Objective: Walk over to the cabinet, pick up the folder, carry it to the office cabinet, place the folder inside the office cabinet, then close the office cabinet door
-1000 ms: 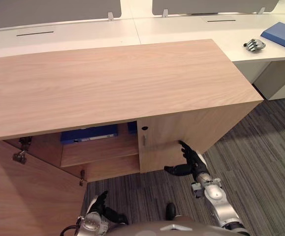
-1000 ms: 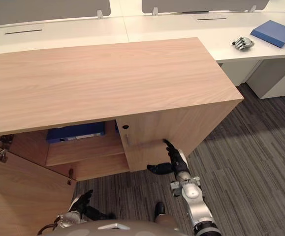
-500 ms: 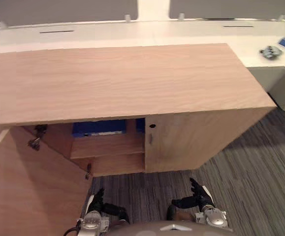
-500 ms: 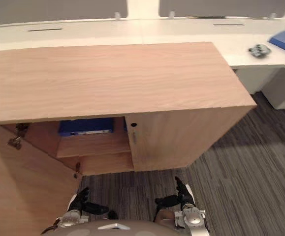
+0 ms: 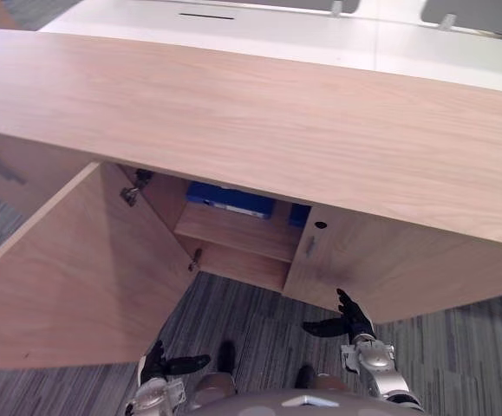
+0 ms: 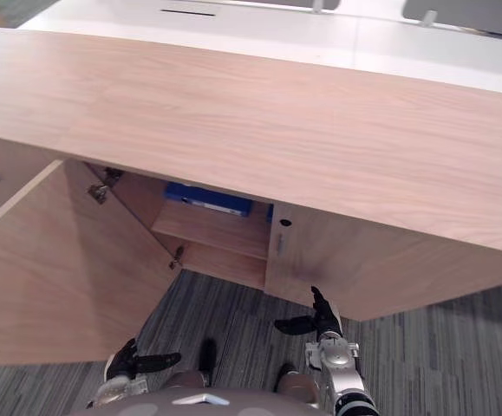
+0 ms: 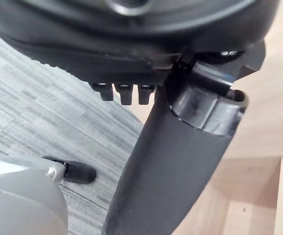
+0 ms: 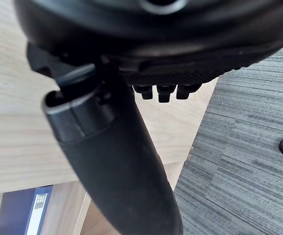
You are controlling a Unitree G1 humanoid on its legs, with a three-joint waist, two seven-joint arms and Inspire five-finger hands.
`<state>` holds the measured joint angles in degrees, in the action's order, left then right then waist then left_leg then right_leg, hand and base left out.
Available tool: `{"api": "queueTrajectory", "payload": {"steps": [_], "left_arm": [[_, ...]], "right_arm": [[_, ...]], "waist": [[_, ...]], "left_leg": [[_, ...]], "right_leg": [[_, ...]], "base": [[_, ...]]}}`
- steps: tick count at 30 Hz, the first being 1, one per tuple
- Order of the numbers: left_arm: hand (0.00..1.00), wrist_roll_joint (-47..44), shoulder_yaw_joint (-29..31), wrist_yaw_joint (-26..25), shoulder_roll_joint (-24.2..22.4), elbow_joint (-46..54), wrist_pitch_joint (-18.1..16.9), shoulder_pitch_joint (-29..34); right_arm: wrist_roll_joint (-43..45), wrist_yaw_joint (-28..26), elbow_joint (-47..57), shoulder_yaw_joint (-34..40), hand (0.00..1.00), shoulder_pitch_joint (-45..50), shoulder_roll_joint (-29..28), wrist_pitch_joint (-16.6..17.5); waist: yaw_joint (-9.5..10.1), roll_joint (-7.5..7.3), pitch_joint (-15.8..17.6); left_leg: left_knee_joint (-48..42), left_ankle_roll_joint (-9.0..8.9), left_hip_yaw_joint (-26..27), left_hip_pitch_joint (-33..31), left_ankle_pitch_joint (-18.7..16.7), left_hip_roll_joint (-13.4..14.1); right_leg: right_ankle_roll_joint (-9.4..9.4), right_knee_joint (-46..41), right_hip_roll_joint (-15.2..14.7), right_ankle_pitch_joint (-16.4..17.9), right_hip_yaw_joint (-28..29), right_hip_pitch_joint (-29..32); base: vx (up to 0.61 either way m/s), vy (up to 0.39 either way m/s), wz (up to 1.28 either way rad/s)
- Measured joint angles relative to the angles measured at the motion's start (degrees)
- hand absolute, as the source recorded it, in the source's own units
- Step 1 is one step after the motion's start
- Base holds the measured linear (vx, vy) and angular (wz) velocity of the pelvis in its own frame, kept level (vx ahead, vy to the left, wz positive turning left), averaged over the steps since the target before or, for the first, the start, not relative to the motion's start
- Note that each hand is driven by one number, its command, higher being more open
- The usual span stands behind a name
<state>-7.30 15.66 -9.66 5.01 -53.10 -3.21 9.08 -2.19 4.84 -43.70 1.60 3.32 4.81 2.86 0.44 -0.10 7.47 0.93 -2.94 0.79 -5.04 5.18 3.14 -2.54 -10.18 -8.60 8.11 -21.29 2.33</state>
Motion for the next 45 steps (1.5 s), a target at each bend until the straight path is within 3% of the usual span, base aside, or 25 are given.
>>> {"api": "queueTrajectory", "payload": {"steps": [2,7,14,26,36,42,45], "left_arm": [[1.00,-0.37,3.36,-0.14,0.20,0.21,0.00,1.83],[1.00,-1.30,8.14,-1.33,0.31,0.65,0.05,3.51],[1.00,-5.43,17.80,-1.93,1.05,6.42,0.02,3.63],[1.00,-11.26,28.55,-4.00,14.36,13.40,-1.26,2.93],[1.00,-9.36,26.32,-3.10,26.92,13.50,-1.36,-1.50],[1.00,-9.04,20.58,-1.65,27.24,17.92,-1.70,-1.55],[1.00,-9.45,19.42,-3.75,24.13,21.62,-1.69,-1.48]], "right_arm": [[0.01,0.42,0.03,0.53,1.00,0.90,-0.07,-0.10],[0.00,0.62,-0.75,1.83,1.00,1.07,-0.08,-0.31],[0.00,0.45,-2.30,1.72,1.00,-0.16,-0.03,-0.51],[0.04,0.19,-3.47,1.44,1.00,0.58,2.53,-1.42],[0.09,-0.26,-3.94,-0.58,1.00,1.84,3.35,-1.39],[0.09,-0.62,-4.39,-0.46,1.00,3.16,3.51,-1.42],[0.02,-0.62,-4.38,-0.43,1.00,3.85,3.20,-1.42]], "waist": [[-0.44,0.37,-0.22],[-0.17,-0.07,-0.48],[1.09,1.26,-0.46],[2.48,2.00,-0.17],[2.94,1.49,-0.46],[3.20,0.91,-0.81],[3.65,0.57,-1.01]], "left_leg": [[-0.30,1.48,2.74,1.01,-1.11,-0.43],[4.12,1.25,0.25,3.50,0.78,-1.27],[4.45,1.39,-1.92,5.12,0.47,-1.40],[4.51,1.12,-3.49,5.82,0.50,-0.78],[4.54,0.71,-3.10,6.23,0.18,-0.58],[4.54,0.43,-2.57,6.36,-0.03,-0.46],[4.54,0.40,-2.03,6.46,-0.11,-0.44]], "right_leg": [[-1.15,0.22,0.36,0.74,-1.29,-1.75],[-1.71,1.98,0.85,0.18,-1.29,-4.16],[-1.33,3.44,1.64,0.32,-2.80,-7.52],[-0.48,3.63,2.56,0.92,-3.95,-9.35],[-0.37,3.66,3.05,0.87,0.16,-9.42],[-0.33,3.92,3.15,0.87,0.90,-9.37],[-0.23,4.06,3.21,0.81,1.39,-9.37]], "base": [[0.02,0.037,0.39],[0.03,0.002,0.28],[0.01,-0.031,0.13],[-0.04,-0.030,0.06],[-0.01,0.003,-0.02],[-0.03,0.001,-0.04],[-0.01,-0.001,-0.06]]}}
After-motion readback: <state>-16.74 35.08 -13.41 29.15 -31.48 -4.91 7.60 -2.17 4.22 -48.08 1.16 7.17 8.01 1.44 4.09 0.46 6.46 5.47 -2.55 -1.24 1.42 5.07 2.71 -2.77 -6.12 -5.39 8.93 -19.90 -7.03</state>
